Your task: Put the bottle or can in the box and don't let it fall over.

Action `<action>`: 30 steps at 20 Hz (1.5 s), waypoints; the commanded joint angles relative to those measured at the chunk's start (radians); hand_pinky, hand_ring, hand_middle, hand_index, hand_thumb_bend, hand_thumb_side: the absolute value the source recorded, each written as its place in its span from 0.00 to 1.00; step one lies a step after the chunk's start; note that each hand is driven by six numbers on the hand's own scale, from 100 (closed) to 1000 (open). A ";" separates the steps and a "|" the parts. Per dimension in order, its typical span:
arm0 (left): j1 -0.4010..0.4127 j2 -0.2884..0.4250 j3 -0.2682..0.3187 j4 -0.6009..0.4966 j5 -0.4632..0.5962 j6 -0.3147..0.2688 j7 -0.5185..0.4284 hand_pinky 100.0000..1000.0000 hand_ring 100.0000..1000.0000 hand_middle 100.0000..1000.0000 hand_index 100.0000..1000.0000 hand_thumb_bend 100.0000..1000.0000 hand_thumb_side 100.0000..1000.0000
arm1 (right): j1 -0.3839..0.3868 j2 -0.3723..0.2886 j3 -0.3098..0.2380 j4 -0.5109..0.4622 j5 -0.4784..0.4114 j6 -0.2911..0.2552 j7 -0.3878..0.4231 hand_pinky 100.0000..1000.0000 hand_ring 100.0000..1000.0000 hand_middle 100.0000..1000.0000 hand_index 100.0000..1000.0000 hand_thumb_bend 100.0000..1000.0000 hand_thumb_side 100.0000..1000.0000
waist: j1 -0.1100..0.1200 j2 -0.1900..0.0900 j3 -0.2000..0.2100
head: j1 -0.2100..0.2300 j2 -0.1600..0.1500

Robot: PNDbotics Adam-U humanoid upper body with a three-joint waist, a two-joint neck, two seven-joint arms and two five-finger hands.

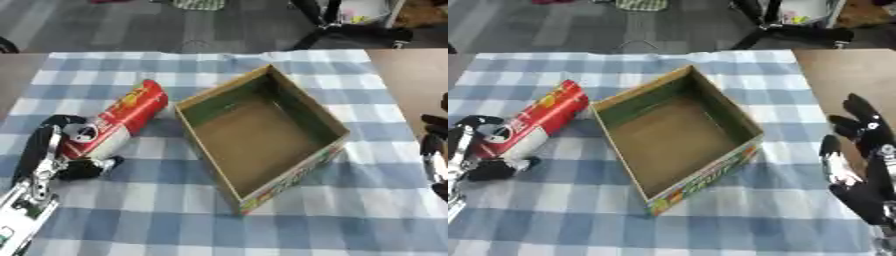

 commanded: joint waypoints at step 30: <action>-0.003 0.011 0.006 0.006 0.015 0.035 0.059 0.33 0.37 0.70 0.62 0.46 0.00 | 0.006 -0.010 -0.007 -0.018 -0.003 -0.012 -0.003 0.85 0.84 1.00 0.92 0.00 0.43 | -0.007 -0.006 -0.002 | 0.002 -0.011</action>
